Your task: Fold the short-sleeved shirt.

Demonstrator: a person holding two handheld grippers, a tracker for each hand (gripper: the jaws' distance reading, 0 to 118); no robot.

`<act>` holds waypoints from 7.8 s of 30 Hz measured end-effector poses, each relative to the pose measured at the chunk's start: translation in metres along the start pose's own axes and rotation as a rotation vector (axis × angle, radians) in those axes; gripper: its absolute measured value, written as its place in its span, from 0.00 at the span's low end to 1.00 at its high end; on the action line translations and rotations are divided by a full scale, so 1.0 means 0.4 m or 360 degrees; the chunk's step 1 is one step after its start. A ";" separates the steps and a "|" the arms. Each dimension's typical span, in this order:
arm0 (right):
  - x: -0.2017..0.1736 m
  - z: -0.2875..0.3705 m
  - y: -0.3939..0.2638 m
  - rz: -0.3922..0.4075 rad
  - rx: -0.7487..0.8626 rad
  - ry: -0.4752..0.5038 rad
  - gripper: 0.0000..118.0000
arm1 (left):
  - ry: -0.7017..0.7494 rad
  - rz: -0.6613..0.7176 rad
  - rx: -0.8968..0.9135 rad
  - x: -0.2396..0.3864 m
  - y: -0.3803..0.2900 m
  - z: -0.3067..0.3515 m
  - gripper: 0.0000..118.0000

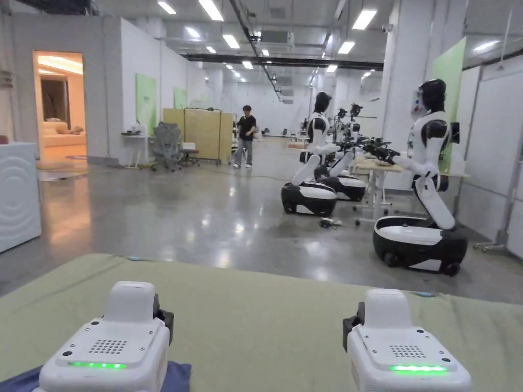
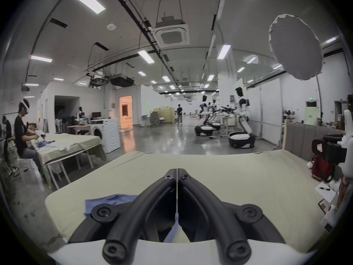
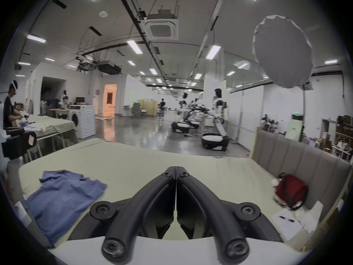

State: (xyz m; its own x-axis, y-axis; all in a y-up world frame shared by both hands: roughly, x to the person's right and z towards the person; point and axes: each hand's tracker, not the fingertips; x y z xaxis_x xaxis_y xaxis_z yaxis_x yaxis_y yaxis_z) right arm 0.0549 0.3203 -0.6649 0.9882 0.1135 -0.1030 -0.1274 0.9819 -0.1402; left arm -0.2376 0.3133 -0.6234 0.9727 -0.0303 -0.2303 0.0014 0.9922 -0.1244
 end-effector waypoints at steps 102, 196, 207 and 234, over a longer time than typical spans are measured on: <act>0.231 0.144 -0.364 -0.0181 -0.0419 0.0041 0.06 | -0.0225 -0.0385 -0.1049 -0.067 -0.470 -0.430 0.63; 0.662 -0.043 -0.369 -0.0287 -0.0727 -0.0034 0.09 | -0.0442 -0.0332 -0.0739 -0.127 -0.194 -0.256 0.01; 0.590 0.098 -0.643 -0.0227 -0.1023 -0.0124 0.34 | -0.0307 -0.0188 -0.0995 -0.203 -0.513 -0.104 0.18; 0.127 0.083 -0.308 -0.0087 -0.0131 0.0164 0.03 | -0.0190 -0.0083 -0.0720 -0.321 -0.369 -0.017 0.45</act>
State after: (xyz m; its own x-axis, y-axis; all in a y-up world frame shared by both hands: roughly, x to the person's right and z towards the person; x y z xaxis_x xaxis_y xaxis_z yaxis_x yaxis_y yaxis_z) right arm 0.1237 0.2102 -0.6201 0.9804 0.0397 -0.1931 -0.0842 0.9700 -0.2279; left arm -0.3644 0.1699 -0.5820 0.9939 -0.0383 -0.1034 -0.0247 0.8366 -0.5473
